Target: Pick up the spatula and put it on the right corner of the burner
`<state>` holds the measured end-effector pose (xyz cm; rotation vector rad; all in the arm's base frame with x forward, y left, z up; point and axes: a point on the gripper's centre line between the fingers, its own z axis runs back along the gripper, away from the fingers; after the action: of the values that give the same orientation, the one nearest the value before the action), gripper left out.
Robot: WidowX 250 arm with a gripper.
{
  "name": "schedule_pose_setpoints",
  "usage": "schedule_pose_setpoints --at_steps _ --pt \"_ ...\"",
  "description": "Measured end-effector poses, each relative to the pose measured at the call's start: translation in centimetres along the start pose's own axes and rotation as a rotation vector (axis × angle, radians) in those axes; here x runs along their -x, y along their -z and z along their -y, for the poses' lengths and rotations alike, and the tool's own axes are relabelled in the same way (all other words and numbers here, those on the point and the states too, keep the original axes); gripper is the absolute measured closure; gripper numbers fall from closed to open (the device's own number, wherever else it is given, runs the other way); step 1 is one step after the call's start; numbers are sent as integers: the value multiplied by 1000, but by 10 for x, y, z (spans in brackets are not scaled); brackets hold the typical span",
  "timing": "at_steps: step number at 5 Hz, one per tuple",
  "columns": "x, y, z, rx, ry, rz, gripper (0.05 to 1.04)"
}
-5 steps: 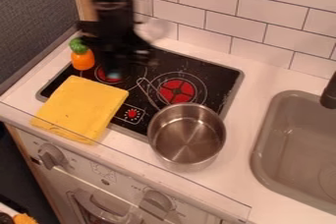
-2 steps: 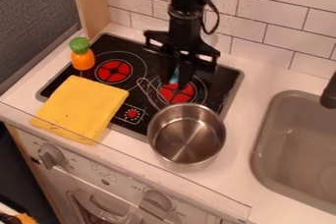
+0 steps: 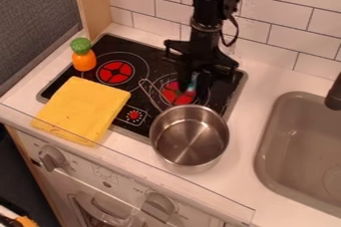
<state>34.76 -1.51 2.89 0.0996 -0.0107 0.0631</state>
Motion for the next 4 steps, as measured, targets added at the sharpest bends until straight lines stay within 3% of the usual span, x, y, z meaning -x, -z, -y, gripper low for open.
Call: schedule_pose_setpoints --at_steps 1,3,4 --pt "-5 7 8 -1 26 -11 701" --pt "-3 2 15 27 65 -12 127" --pt "-2 -19 15 48 74 40 78"
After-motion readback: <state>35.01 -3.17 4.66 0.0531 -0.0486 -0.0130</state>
